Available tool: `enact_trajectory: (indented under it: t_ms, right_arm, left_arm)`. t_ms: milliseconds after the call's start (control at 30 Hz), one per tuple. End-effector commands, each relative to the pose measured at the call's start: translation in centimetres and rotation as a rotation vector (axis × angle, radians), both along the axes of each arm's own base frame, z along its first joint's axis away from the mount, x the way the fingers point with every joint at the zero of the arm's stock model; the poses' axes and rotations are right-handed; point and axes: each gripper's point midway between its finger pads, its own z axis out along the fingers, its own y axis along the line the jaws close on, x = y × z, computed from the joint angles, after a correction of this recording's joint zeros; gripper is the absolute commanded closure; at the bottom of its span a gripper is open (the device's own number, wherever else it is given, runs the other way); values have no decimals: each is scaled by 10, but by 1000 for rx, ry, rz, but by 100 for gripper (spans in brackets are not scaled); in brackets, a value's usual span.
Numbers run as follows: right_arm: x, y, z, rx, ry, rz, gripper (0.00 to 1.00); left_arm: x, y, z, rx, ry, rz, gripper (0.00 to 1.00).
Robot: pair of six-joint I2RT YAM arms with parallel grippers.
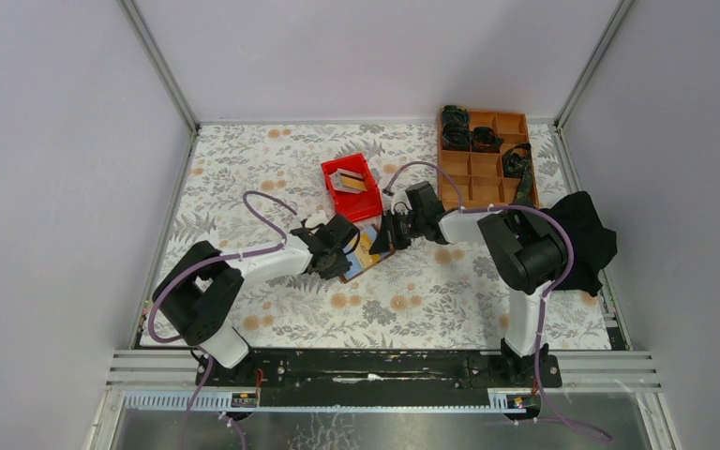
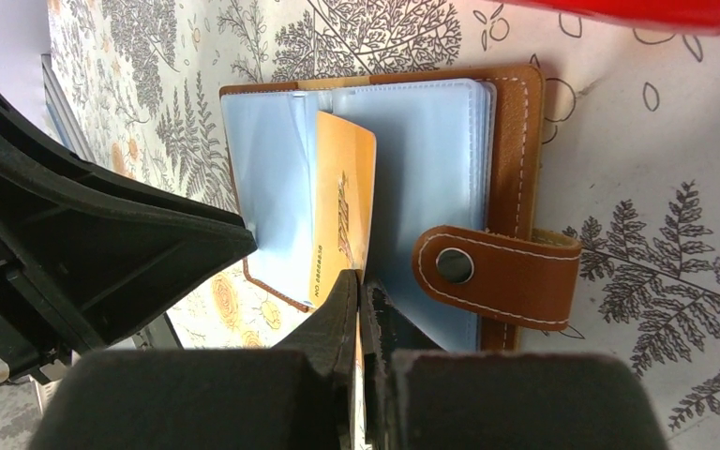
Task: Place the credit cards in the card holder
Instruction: Insert the credit card into the card holder.
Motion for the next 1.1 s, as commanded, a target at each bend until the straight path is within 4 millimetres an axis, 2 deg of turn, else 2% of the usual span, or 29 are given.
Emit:
enact_trajectory:
  t_ms: [0, 267, 533, 833, 1067]
  right_arm:
    - [-23, -14, -36, -98, 66, 21, 100]
    - [-34, 1, -27, 3, 113, 94, 100]
    - [-46, 7, -29, 21, 142, 143, 100]
    - [-23, -4, -36, -118, 37, 122, 100]
    - [-3, -1, -36, -155, -23, 131, 100]
  left_arm:
    - [-71, 67, -43, 273, 268, -12, 73]
    - [-70, 67, -48, 293, 283, -19, 75]
    - [-70, 68, -49, 300, 287, -25, 75]
    - [-71, 67, -50, 300, 293, -35, 75]
    - [-73, 66, -50, 306, 300, -45, 76]
